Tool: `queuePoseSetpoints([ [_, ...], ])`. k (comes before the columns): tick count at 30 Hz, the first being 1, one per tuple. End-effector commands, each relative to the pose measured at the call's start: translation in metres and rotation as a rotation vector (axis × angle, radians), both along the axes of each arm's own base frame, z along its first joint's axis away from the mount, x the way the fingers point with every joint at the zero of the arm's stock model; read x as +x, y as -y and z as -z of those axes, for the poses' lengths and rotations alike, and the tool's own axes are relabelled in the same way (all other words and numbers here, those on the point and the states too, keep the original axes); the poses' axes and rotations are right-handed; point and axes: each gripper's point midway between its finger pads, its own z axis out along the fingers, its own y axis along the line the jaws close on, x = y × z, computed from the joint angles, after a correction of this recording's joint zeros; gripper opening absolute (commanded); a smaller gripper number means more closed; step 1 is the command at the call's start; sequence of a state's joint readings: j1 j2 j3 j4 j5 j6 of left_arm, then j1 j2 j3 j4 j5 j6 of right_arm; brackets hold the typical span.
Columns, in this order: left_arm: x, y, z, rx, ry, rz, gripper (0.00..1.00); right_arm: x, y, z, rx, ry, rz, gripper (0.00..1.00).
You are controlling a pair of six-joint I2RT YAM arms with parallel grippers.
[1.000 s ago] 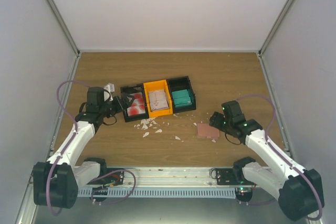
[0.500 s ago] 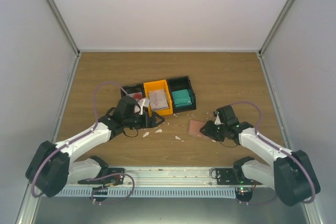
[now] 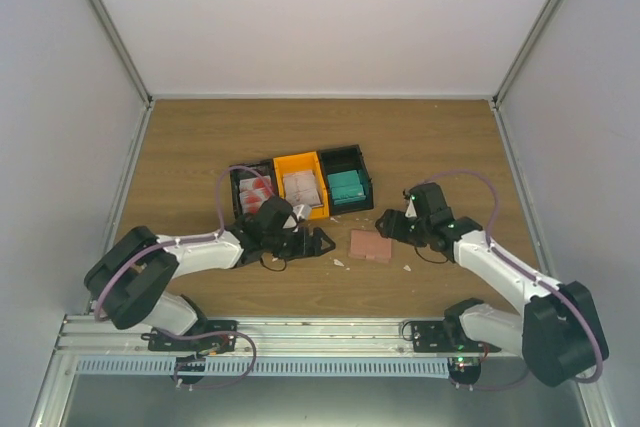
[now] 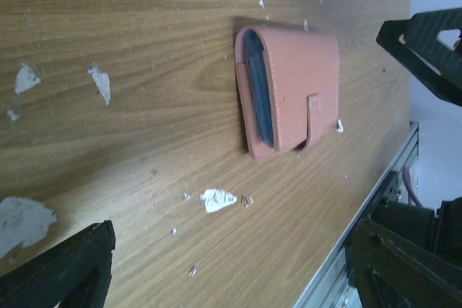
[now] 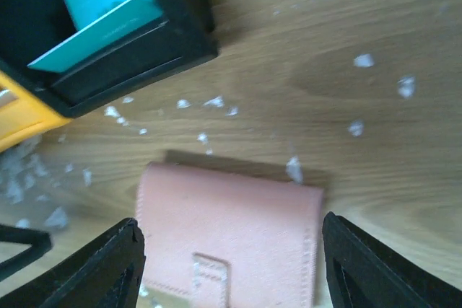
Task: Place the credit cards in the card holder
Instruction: Open the card holder at the center of the board.
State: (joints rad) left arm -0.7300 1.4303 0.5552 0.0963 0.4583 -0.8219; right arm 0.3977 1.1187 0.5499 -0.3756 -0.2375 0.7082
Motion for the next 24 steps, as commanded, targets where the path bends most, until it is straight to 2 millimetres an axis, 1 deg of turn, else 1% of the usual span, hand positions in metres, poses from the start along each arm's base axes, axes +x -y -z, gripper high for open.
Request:
queuePoseSetpoints([
  [1,0.021,0.021,-0.016,-0.092,0.066,-0.043,0.89,0.005,0.025,0.021,-0.202,-0.014,-0.001,0.67],
  [4,0.022,0.028,-0.014,-0.108,0.057,-0.036,0.86,0.001,0.019,0.038,-0.197,-0.063,-0.043,0.59],
  [7,0.022,0.034,-0.013,-0.118,0.047,-0.025,0.82,-0.008,0.013,0.053,-0.162,-0.109,-0.072,0.50],
  [13,0.016,0.043,0.000,-0.117,0.000,0.003,0.82,-0.028,0.008,0.069,-0.115,-0.166,-0.100,0.36],
  [17,0.012,0.045,0.012,-0.110,-0.056,0.000,0.81,-0.039,-0.001,0.082,-0.050,-0.213,-0.139,0.30],
  [21,0.008,0.047,0.021,-0.117,-0.117,-0.010,0.78,-0.046,-0.018,0.084,0.056,-0.227,-0.182,0.25],
  [24,0.006,0.049,0.026,-0.129,-0.155,-0.022,0.75,-0.048,-0.026,0.084,0.108,-0.236,-0.207,0.24],
])
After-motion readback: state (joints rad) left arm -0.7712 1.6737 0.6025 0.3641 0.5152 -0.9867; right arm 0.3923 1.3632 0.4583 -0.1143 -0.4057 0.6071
